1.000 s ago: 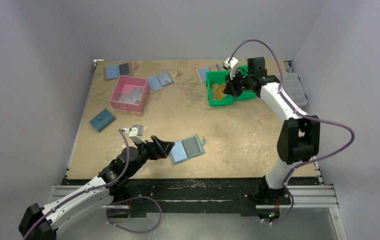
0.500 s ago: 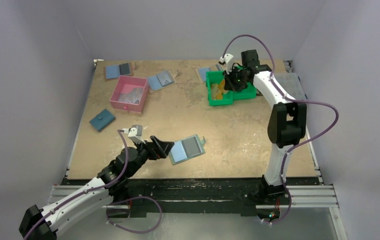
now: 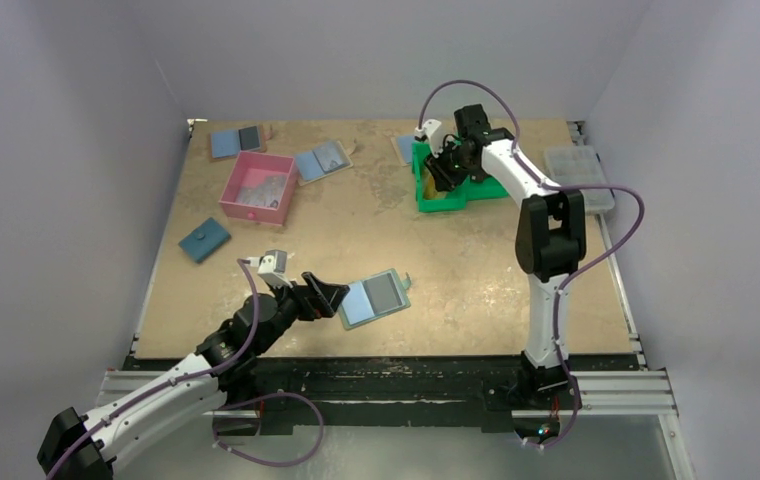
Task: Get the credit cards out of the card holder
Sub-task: Place the credit card in the storage box.
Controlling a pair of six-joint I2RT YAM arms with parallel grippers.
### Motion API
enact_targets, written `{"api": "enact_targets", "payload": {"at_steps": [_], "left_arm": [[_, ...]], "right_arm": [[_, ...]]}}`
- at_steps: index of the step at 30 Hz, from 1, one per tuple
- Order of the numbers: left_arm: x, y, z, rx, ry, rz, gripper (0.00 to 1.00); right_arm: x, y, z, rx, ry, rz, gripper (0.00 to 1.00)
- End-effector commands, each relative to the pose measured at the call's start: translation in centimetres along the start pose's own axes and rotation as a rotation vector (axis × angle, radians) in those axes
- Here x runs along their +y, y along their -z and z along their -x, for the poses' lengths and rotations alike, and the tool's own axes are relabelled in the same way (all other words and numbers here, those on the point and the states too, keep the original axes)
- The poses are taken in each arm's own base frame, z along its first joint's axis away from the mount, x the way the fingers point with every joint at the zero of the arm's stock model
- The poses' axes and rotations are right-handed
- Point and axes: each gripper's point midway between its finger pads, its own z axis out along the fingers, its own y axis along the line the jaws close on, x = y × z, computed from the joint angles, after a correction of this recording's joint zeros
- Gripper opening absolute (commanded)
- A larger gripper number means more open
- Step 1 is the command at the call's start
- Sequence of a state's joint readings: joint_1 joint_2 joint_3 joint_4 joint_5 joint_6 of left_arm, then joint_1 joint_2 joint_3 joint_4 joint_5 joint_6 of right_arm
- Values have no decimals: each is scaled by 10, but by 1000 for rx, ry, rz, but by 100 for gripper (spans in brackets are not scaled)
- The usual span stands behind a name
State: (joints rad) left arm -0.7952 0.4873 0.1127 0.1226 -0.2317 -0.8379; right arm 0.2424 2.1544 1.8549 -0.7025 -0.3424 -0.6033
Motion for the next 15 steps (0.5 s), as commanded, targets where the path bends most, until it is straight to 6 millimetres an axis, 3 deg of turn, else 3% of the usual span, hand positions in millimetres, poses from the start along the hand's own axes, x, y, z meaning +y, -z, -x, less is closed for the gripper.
{"api": "enact_targets", "payload": {"at_steps": [1,5,8,11,15], "left_arm": [[-20,0,15,-30,15,-54,99],[-21,0,15,-29,12,-59,99],[-22,0,16,-28,11,-58,99],[-21,0,16,-31,25,-55,99],[-23,-1,15,-33,59,-63,99]], "right_arm": [[-48,39,37,-45,32,-256,46],[-69,74,59,-88,46,-399,49],[-66,99,71,-143,53,-430,49],[-41,112,74,-200,65,-368,49],[17,132,76,-321,100,-184,51]]}}
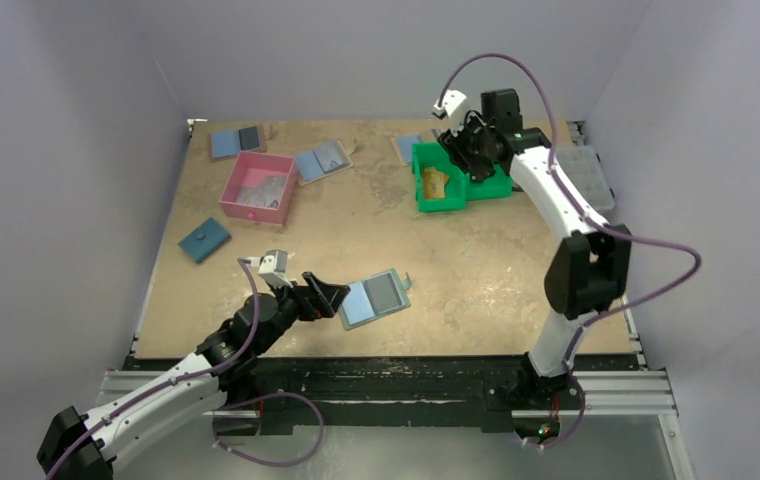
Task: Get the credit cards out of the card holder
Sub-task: Place the credit card in the storage box.
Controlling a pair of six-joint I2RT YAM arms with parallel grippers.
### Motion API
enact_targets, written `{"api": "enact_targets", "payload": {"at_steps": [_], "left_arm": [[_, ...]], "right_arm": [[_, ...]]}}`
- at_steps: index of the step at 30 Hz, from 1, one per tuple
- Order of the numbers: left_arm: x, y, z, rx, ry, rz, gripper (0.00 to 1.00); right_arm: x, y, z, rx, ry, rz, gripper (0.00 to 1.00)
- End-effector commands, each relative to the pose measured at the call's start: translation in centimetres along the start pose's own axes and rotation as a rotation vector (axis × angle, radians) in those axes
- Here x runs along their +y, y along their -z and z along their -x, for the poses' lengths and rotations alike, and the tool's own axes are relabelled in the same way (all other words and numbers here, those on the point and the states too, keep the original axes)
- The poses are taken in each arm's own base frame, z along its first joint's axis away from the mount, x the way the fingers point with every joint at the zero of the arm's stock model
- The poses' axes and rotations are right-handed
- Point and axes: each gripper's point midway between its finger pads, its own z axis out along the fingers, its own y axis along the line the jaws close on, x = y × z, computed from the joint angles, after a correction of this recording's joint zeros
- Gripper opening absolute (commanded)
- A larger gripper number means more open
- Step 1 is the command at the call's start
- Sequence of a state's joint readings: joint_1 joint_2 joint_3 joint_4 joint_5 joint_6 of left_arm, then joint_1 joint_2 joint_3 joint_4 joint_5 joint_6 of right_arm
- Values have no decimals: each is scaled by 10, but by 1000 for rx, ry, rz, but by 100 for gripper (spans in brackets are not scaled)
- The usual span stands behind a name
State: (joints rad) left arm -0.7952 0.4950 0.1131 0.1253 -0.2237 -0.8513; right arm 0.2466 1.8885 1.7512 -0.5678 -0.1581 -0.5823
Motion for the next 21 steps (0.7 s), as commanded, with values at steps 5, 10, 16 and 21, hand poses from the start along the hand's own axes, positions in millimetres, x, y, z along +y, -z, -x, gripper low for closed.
{"api": "enact_targets", "payload": {"at_steps": [5,10,16,21], "left_arm": [[-30,0,15,-28,84,-98,99],[-35,1,10,-19,127,-139,99],[-40,2,5,1,168,-167,99],[-43,3,1,27,195,-182,99]], "right_arm": [[80,99,44,-374,-2,252,61],[115,135,33,-470,19,335,81],[139,158,13,-584,-23,397,99],[150,164,0,-642,-95,479,99]]}}
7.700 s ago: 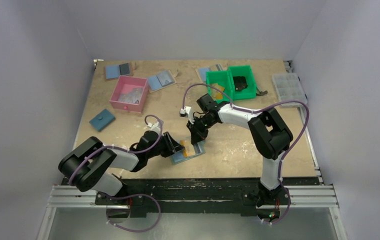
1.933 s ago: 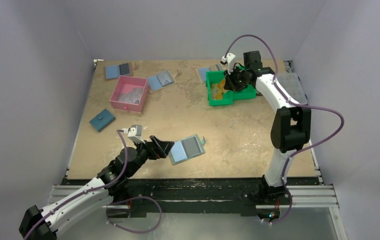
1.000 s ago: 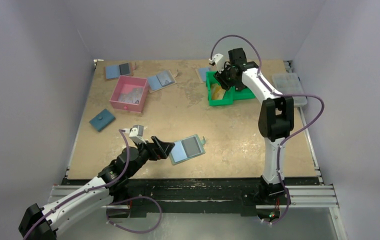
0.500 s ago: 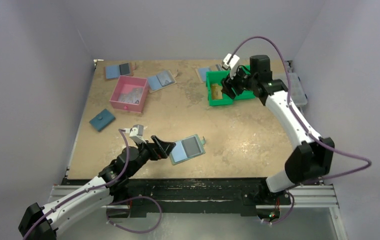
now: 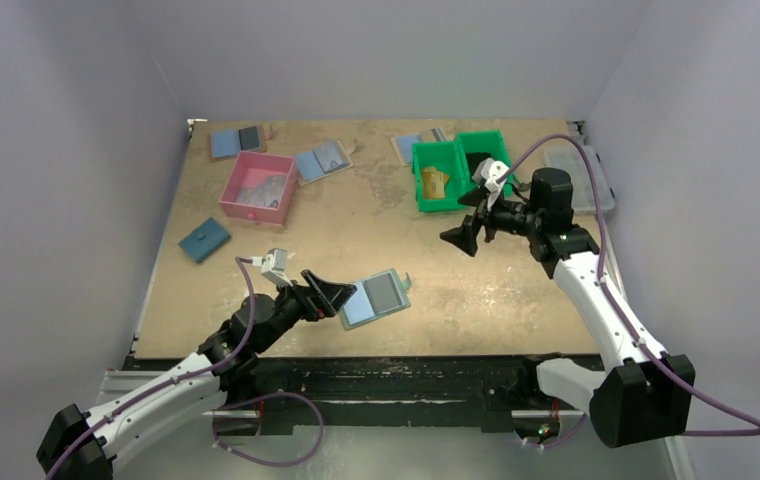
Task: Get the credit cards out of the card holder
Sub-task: Place the credit card in the storage box.
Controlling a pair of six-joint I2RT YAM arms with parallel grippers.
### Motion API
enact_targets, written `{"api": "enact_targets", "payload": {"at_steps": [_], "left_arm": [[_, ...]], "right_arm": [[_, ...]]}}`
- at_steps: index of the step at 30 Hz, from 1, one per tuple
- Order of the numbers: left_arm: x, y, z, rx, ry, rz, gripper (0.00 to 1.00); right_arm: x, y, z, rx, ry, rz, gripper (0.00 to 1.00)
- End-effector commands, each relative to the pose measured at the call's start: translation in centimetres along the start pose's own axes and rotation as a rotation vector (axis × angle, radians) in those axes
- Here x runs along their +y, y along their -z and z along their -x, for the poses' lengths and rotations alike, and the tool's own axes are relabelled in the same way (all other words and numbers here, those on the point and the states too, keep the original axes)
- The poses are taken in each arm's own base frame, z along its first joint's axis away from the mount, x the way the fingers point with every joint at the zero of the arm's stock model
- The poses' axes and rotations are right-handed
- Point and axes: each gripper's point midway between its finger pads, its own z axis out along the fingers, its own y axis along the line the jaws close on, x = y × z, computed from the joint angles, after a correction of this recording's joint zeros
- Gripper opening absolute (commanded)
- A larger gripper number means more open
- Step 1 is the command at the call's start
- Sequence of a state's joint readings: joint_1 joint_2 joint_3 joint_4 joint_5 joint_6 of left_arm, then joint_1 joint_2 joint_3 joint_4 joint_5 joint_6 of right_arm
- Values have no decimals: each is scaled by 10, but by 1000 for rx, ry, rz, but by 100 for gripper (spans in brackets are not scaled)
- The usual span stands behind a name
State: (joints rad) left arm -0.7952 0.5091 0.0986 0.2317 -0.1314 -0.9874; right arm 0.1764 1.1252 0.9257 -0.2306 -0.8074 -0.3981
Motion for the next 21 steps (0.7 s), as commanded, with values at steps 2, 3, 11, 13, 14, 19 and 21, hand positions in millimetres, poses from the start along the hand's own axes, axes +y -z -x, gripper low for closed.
{"api": "enact_targets", "payload": {"at_steps": [2,3,11,13,14,19,21], "left_arm": [[-16,1,-1,13,52,-69,99],[-17,1,-2,19,57,-74,98],[-19,5,-10,69,79,-72,98],[-19,6,-13,84,83,-74,97],[-19,6,-14,87,84,-74,97],[-18,3,-16,96,86,-69,97],[-20,1,-15,94,85,-74,97]], "right_arm": [[20,3,17,-146,-18,142,99],[22,2,16,-151,-22,156,99],[16,0,6,-123,-25,125,99],[16,0,5,-120,-24,124,99],[16,0,4,-119,-23,123,99],[14,-1,-3,-100,-27,125,99],[13,-2,-5,-94,-30,131,99]]}}
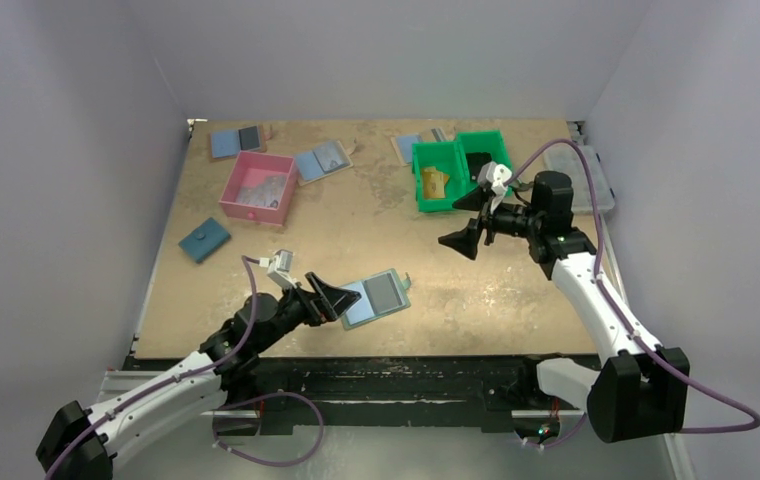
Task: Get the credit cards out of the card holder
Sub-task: Pick up the card holder from the center of the board.
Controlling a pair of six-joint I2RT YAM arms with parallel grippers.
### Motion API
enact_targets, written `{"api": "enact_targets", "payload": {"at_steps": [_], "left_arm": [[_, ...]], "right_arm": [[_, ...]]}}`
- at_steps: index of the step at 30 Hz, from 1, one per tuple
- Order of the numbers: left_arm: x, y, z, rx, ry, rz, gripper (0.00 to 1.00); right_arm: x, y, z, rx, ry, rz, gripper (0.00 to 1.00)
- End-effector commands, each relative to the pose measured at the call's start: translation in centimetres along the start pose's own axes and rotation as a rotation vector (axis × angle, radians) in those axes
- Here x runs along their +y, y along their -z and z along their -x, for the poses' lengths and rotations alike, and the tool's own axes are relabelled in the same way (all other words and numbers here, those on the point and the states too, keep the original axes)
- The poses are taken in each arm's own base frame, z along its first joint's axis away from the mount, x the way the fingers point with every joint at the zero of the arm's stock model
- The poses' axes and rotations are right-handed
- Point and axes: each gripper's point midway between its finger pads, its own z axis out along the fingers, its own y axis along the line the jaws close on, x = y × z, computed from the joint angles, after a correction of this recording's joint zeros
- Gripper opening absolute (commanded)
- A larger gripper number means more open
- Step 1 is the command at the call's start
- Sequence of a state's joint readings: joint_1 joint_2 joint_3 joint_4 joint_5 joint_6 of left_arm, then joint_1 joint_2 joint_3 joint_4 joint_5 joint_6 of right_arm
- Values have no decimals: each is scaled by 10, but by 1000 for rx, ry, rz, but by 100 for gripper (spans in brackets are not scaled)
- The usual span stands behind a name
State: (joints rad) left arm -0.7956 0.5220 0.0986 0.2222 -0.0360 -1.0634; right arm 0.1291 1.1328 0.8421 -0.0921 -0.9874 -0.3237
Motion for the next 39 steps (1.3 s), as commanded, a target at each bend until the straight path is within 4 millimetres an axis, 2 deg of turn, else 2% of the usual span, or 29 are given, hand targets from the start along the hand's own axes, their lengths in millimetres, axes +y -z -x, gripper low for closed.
{"api": "enact_targets", "payload": {"at_steps": [1,9,15,25,30,39], "left_arm": [[-12,-4,2,4,7,-41,97],[-14,-14,-2,28,-12,-46,97],[-14,-12,-6,37,7,-65,97],[-28,-6,-4,52,28,-97,96],[-28,-2,-7,64,53,-100,96],[-32,-3,-4,51,40,-119,96]], "right_arm": [[0,-1,-2,1,17,21,99],[-1,-3,-11,35,-4,40,99],[0,-3,-12,38,-6,48,99],[3,-2,-10,41,-7,62,99],[6,-1,-9,38,-3,75,99],[3,-3,-17,55,-18,70,99]]}}
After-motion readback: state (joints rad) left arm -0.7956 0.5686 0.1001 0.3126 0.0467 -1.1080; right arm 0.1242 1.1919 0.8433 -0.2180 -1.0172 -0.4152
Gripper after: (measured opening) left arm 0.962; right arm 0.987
